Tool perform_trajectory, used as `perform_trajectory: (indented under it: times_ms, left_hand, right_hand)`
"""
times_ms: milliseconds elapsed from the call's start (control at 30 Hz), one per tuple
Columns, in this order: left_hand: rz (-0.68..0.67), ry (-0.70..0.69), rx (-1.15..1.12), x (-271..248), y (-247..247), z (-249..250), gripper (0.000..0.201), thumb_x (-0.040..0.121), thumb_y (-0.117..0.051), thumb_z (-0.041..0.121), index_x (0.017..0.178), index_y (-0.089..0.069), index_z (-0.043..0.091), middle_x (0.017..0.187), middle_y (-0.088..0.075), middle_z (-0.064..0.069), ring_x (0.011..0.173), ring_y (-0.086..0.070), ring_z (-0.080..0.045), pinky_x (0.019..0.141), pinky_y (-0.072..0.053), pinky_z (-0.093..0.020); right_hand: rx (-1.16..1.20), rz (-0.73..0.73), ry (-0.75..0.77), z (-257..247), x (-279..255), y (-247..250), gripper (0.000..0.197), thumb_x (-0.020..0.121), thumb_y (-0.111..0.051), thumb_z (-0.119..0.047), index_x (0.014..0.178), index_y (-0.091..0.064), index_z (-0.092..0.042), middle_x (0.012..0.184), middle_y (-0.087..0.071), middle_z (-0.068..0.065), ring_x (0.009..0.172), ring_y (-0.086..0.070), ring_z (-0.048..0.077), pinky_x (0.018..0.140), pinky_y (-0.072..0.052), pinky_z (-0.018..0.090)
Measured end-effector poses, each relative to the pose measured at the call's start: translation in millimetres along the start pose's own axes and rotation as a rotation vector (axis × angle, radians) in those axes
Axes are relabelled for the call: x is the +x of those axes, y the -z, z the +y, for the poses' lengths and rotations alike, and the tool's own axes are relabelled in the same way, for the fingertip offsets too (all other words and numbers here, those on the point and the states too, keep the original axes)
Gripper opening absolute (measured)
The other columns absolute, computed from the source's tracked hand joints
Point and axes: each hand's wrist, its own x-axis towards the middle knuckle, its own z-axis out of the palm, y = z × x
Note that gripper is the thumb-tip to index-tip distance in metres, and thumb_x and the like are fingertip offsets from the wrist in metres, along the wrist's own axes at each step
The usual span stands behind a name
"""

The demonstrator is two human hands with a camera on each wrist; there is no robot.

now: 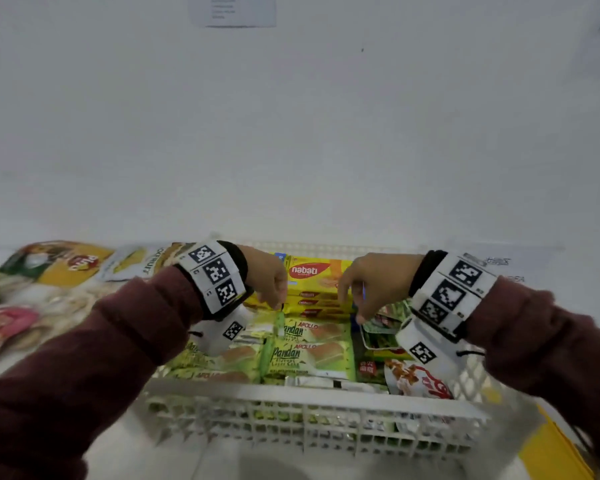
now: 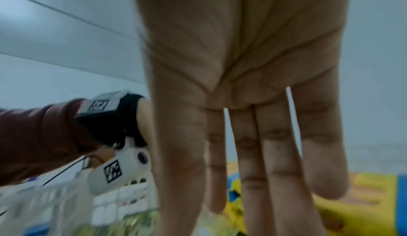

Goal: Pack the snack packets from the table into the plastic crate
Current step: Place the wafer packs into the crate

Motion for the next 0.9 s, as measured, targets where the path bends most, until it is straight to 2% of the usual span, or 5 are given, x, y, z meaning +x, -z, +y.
perform_trajectory:
  times_ms: [267,400,567,733,900]
  left_hand:
    - [-0.271,0.064,0.139,-3.6,-52.1,-20.0,0.038,0.085,-0.064,0.012,0.122,-0.059,0.006,0.106,-0.058,-0.004,0.092,-0.046,-0.011,0.063,-0.038,-0.02]
    - [-0.112,0.069,0.19,0.6,-52.8,-24.9,0.039,0.086,-0.063,0.015,0.124,-0.057,0.007,0.11,-0.057,-0.008,0.092,-0.048,-0.016,0.069,-0.041,-0.027]
    - [-0.002,0.106,0.267,14.0,-56.6,-39.7,0.048,0.086,-0.064,0.02,0.129,-0.048,0.005,0.13,-0.053,-0.011,0.107,-0.052,-0.023,0.094,-0.044,-0.034]
    - [0.03,0.091,0.314,19.6,-65.1,-38.9,0.046,0.088,-0.061,0.016,0.13,-0.044,0.006,0.105,-0.053,-0.01,0.094,-0.053,-0.024,0.074,-0.044,-0.03]
    - [0.08,0.077,0.431,15.4,-61.9,-30.3,0.026,0.095,-0.046,0.017,0.116,-0.056,0.003,0.096,-0.061,-0.008,0.093,-0.058,-0.029,0.072,-0.043,-0.032]
  right_hand:
    - [-0.153,-0.38,0.115,-56.9,48.7,-42.9,0.045,0.08,-0.071,-0.024,0.12,-0.056,-0.01,0.074,-0.045,-0.013,0.071,-0.047,0.013,0.059,-0.038,0.021]
    - [-0.238,-0.457,0.156,-72.4,60.4,-53.3,0.047,0.087,-0.063,-0.014,0.129,-0.047,-0.004,0.116,-0.056,0.009,0.087,-0.044,0.016,0.07,-0.036,0.026]
    - [-0.334,-0.461,0.152,-75.8,65.6,-65.3,0.029,0.081,-0.059,0.007,0.07,-0.036,-0.007,0.063,-0.026,0.0,0.053,-0.02,0.013,0.047,-0.016,0.026]
    - [-0.24,-0.468,0.159,-76.0,62.1,-58.6,0.023,0.081,-0.058,0.008,0.081,-0.042,-0.009,0.066,-0.034,-0.004,0.056,-0.03,0.009,0.042,-0.025,0.012]
    - [-0.015,-0.362,0.186,-68.2,51.8,-29.0,0.041,0.069,-0.08,-0.012,0.106,-0.061,-0.009,0.076,-0.049,-0.006,0.071,-0.052,0.015,0.067,-0.046,0.03]
